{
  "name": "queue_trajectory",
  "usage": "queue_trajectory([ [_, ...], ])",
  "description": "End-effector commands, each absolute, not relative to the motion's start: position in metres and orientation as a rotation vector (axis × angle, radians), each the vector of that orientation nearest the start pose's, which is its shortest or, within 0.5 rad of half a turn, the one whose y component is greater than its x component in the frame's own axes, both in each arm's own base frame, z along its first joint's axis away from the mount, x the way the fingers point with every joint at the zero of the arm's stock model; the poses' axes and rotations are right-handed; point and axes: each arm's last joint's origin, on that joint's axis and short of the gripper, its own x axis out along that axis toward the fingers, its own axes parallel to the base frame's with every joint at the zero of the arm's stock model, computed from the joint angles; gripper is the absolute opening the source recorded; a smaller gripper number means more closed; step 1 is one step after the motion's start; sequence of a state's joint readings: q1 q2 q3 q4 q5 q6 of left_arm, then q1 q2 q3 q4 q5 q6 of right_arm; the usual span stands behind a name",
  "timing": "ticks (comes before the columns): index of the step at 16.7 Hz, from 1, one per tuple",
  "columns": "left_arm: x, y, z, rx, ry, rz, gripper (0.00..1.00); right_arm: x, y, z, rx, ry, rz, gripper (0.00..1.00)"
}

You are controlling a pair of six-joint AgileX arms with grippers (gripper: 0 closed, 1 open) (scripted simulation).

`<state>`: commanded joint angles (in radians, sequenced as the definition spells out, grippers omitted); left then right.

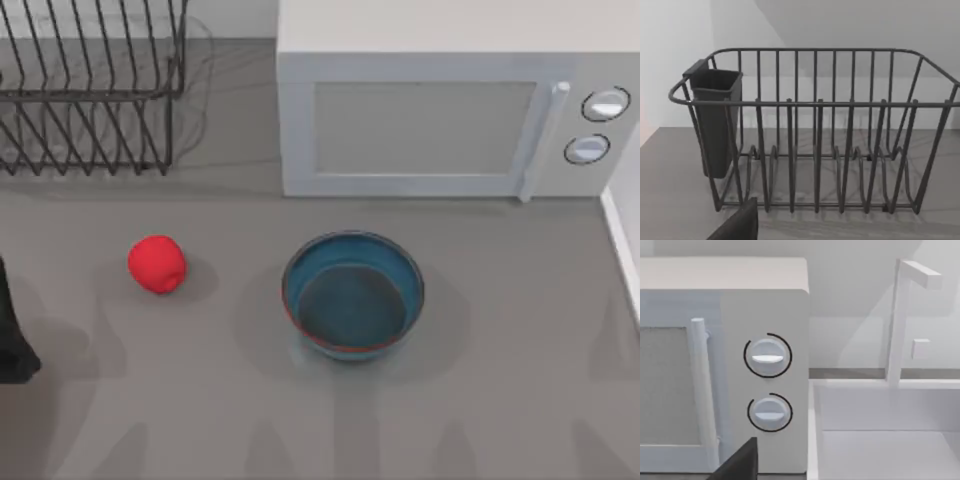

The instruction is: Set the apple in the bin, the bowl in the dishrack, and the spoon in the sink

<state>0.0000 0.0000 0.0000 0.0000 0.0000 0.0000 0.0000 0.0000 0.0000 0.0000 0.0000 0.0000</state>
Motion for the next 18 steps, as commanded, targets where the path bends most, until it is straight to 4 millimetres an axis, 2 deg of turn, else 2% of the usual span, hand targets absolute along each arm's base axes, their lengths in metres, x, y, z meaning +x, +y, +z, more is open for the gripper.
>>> queue_trajectory([
  [5, 0.107, -0.003, 0.166, 0.025, 0.046, -0.020, 1.00, 0.106, -0.001, 0.160, 0.000, 0.000, 0.000, 1.00],
  [10, 0.123, -0.014, 0.199, 0.143, 0.272, -0.107, 1.00, 0.106, -0.001, 0.160, 0.000, 0.000, 0.000, 1.00],
  [15, 0.176, -0.036, 0.235, 0.333, 0.594, -0.252, 1.00, 0.106, -0.001, 0.160, 0.000, 0.000, 0.000, 1.00],
  [18, 0.219, -0.056, 0.244, 0.455, 0.784, -0.355, 1.00, 0.106, -0.001, 0.160, 0.000, 0.000, 0.000, 1.00],
])
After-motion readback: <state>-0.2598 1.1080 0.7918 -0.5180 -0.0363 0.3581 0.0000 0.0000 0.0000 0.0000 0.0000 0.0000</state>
